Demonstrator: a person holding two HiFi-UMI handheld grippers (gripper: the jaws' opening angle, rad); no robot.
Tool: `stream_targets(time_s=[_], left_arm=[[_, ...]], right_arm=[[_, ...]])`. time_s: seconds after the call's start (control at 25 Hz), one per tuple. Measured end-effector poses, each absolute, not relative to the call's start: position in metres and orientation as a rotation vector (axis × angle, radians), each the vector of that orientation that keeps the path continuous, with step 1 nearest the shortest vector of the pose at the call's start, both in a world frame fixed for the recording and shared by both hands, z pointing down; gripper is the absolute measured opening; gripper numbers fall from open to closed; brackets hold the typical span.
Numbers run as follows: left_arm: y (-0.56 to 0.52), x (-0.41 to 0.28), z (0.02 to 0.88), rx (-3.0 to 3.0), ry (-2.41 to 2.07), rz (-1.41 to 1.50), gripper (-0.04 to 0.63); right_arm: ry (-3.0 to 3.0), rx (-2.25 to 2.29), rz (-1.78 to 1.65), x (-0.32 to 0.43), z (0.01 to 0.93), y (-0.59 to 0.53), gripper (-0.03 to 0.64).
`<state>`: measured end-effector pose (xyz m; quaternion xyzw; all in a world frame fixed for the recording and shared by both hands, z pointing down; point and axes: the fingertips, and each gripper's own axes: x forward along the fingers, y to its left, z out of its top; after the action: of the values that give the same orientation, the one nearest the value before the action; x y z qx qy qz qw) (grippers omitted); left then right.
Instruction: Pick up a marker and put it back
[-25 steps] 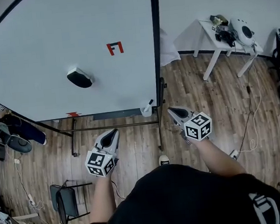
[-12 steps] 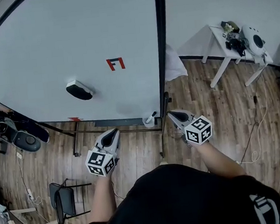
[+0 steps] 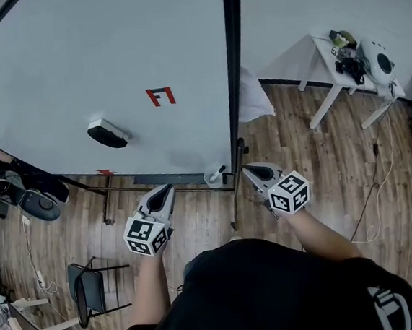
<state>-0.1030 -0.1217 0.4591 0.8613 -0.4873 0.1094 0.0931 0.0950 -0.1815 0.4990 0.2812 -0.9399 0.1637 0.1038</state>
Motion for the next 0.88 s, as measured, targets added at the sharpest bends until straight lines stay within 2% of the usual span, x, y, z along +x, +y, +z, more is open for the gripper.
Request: stream_targets(time_s=[0.88], left_arm=[[-0.116, -0.101, 0.460, 2.589, -1.415, 0.317, 0.026]], right_arm=[[-2.720, 0.849, 0.507, 0.094, 0.527, -0.175, 0.023]])
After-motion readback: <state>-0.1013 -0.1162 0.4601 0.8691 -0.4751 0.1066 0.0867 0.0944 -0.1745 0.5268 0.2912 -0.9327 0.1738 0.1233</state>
